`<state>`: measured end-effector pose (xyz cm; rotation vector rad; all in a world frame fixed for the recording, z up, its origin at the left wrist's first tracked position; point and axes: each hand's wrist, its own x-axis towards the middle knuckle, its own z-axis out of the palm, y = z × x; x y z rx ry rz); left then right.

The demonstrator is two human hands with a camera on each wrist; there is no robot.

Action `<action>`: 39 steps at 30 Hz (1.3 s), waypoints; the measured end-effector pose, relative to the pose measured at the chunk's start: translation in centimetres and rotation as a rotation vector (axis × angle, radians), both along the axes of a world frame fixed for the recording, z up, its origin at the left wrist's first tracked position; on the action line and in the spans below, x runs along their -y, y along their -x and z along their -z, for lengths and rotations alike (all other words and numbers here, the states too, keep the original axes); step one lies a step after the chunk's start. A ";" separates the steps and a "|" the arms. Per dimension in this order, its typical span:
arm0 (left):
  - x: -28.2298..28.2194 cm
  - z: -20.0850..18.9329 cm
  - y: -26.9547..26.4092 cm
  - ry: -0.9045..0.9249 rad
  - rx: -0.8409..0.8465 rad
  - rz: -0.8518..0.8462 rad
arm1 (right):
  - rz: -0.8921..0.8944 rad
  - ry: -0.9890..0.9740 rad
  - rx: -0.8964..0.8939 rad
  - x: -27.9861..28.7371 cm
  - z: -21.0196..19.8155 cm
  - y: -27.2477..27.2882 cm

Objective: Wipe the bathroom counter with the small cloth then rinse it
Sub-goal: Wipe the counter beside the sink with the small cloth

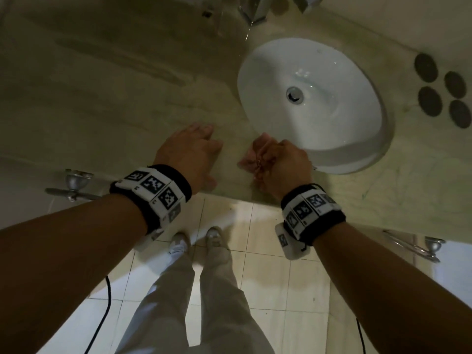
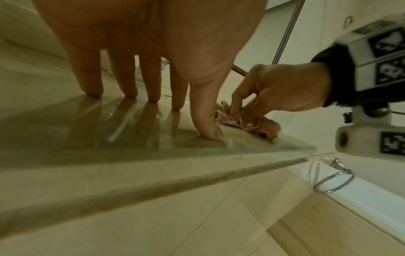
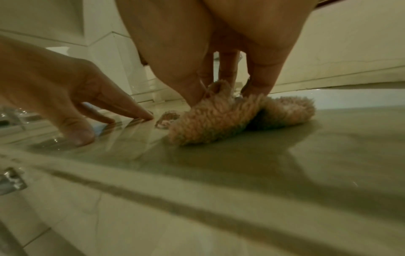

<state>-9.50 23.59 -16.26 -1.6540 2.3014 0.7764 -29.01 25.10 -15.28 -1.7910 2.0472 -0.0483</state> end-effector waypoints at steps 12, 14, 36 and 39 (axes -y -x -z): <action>-2.9 0.4 5.9 0.031 -0.172 -0.033 | 0.069 -0.055 0.022 -5.3 -0.1 3.2; -3.2 0.7 6.4 0.068 -0.173 -0.037 | 0.072 -0.063 0.011 -4.5 -0.4 3.6; -6.2 2.1 19.8 0.245 -0.221 0.003 | -0.009 0.055 0.139 -8.4 2.4 18.1; -5.9 2.0 21.5 0.230 -0.193 -0.026 | 0.080 0.056 0.144 -7.2 1.3 20.9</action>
